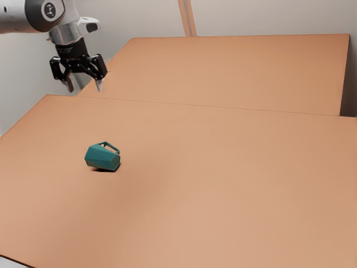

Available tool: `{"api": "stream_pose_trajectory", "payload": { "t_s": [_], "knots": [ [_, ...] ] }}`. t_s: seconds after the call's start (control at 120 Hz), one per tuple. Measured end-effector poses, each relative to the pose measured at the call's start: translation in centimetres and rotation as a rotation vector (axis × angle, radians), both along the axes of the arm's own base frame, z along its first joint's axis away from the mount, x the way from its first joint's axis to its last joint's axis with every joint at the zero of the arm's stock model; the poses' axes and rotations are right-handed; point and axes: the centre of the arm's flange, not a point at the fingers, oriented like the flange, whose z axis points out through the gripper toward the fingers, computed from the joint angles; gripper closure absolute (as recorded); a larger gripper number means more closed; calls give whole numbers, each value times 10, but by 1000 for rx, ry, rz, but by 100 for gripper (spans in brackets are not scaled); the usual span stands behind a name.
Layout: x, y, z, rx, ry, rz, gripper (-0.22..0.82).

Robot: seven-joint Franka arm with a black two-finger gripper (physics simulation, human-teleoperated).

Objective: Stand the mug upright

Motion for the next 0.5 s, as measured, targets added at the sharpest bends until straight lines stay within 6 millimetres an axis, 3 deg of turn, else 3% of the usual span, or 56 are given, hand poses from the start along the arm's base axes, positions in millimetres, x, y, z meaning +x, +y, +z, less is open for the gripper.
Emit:
{"api": "stream_pose_trajectory", "payload": {
  "t_s": [0.2, 0.5],
  "knots": [
    [-8, 65, -4, -40, 1, 48, 2],
    [-1, 155, -51, -128, -41, 38, 2]
  ]
}}
